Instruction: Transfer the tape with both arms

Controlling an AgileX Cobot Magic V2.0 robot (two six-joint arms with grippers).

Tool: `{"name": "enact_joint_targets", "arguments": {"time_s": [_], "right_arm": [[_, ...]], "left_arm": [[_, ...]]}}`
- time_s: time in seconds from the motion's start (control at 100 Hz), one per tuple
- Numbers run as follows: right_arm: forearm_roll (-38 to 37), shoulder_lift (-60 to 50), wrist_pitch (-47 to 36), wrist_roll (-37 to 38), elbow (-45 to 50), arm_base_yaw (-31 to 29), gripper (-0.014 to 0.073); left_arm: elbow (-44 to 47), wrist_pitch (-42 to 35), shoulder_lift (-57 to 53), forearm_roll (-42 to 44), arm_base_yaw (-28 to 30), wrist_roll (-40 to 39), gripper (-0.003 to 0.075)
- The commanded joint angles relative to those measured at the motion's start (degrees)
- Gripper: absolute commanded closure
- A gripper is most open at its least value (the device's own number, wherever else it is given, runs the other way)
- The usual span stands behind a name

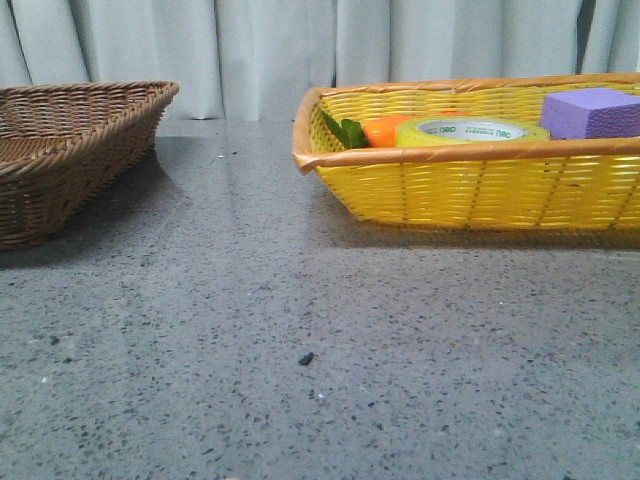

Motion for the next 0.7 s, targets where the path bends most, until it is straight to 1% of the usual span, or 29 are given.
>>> {"name": "enact_joint_targets", "arguments": {"time_s": [0.0, 0.11, 0.28, 0.45, 0.69], "right_arm": [[0.3, 4.7, -0.3, -0.5, -5.1, -0.3, 0.0666], [0.4, 8.1, -0.7, -0.5, -7.8, -0.3, 0.0666], [1.9, 10.0, -1.7, -0.5, -7.8, -0.3, 0.0666], [2.0, 10.4, -1.6, -0.5, -9.2, -0.3, 0.0666], [2.0, 13.4, 0.8, -0.5, -12.0, -0.3, 0.0666]], "left_arm": [[-4.3, -2.6, 4.2, -0.5, 0.0, -0.5, 0.0741], [-6.8, -2.4, 7.9, -0.5, 0.0, -0.5, 0.0741], [-8.5, -3.4, 12.0, -0.5, 0.0, -0.5, 0.0741], [-8.5, -3.3, 13.0, -0.5, 0.0, -0.5, 0.0741], [-8.5, -3.2, 13.0, -0.5, 0.0, -0.5, 0.0741]]}}
